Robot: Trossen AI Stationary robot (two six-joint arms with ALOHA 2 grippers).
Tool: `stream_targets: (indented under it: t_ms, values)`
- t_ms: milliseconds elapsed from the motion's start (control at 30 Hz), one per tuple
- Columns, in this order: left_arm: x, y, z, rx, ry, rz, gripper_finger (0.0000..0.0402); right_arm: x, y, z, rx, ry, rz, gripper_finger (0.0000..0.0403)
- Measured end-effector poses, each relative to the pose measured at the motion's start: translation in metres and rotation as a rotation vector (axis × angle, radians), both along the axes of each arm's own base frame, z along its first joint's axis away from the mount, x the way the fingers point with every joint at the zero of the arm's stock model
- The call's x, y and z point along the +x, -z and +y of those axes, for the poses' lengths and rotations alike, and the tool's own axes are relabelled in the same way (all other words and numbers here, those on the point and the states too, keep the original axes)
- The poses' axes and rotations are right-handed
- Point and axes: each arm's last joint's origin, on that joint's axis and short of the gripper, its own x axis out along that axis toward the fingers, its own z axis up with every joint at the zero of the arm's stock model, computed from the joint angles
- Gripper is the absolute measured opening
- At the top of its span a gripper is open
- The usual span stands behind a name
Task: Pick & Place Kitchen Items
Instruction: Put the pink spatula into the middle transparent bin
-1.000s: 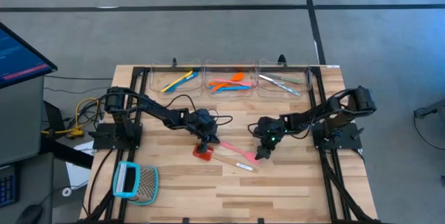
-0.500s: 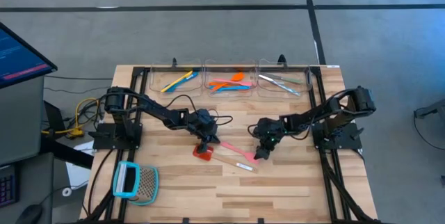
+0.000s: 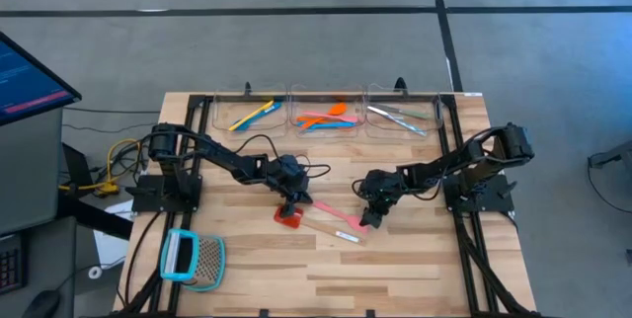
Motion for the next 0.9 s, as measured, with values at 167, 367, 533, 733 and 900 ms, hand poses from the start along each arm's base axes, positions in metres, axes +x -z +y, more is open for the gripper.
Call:
stream_targets:
  t_ms: [167,367,533,733,900]
  values:
    - [0.000,0.000,0.000,0.000,-0.001,0.000,0.0002,0.001,-0.001,0.002,0.005,-0.002,-0.014,0.0104]
    - [0.000,0.000,0.000,0.002,-0.006,-0.001,0.0002,0.002,-0.002,0.006,0.002,-0.019,-0.028,0.0094]
    - [0.000,0.000,0.000,0.003,-0.007,-0.002,0.0002,0.003,-0.003,0.010,0.009,-0.021,-0.032,0.0083]
    - [0.000,0.000,0.000,0.003,-0.007,-0.004,0.0002,0.003,-0.004,0.016,0.013,-0.030,-0.044,0.0077]
    - [0.000,0.000,0.000,0.003,-0.007,-0.004,0.0002,0.003,-0.004,0.021,-0.026,-0.046,-0.064,0.0055]
